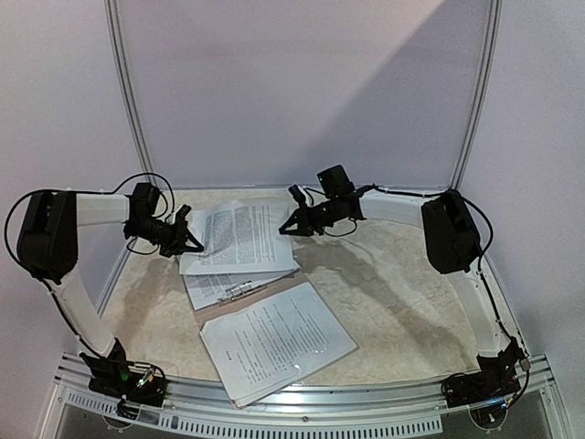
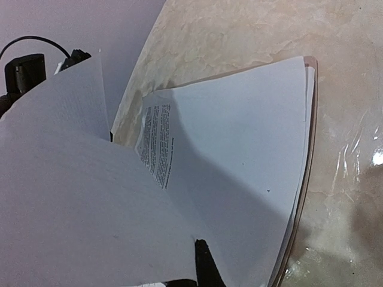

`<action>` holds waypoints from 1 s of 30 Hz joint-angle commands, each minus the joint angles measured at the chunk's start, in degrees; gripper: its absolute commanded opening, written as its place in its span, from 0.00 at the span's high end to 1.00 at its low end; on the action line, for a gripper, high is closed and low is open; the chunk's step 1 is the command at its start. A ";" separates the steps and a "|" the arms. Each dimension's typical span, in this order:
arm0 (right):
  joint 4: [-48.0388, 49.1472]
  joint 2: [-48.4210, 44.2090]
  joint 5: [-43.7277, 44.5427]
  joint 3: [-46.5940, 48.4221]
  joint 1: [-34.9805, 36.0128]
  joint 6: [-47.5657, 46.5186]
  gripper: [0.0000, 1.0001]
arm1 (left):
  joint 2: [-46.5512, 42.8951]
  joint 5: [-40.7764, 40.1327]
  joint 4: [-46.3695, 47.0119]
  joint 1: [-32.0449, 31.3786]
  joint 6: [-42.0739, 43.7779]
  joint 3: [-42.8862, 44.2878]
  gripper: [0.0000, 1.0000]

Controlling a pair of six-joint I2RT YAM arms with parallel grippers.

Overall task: Put the files into the folder
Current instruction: Place the file on the spring clip of the folder.

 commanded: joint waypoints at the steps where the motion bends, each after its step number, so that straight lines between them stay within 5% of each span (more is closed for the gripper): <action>1: 0.11 2.03 1.65 1.48 -0.71 2.05 1.00 | 1.35 -1.42 3.59 1.08 -2.11 -3.02 1.00; 9: 5.60 4.54 2.30 1.56 -0.53 5.27 0.98 | 3.37 -2.08 7.85 1.08 -3.76 -7.60 1.00; 18: 7.56 5.51 1.51 0.89 0.11 7.44 0.84 | 3.45 -2.86 8.32 1.08 -6.10 -9.19 1.00; 30: 9.70 3.83 -1.96 -3.33 1.05 10.33 0.83 | 3.01 -0.38 7.69 1.47 -10.64 -7.18 1.00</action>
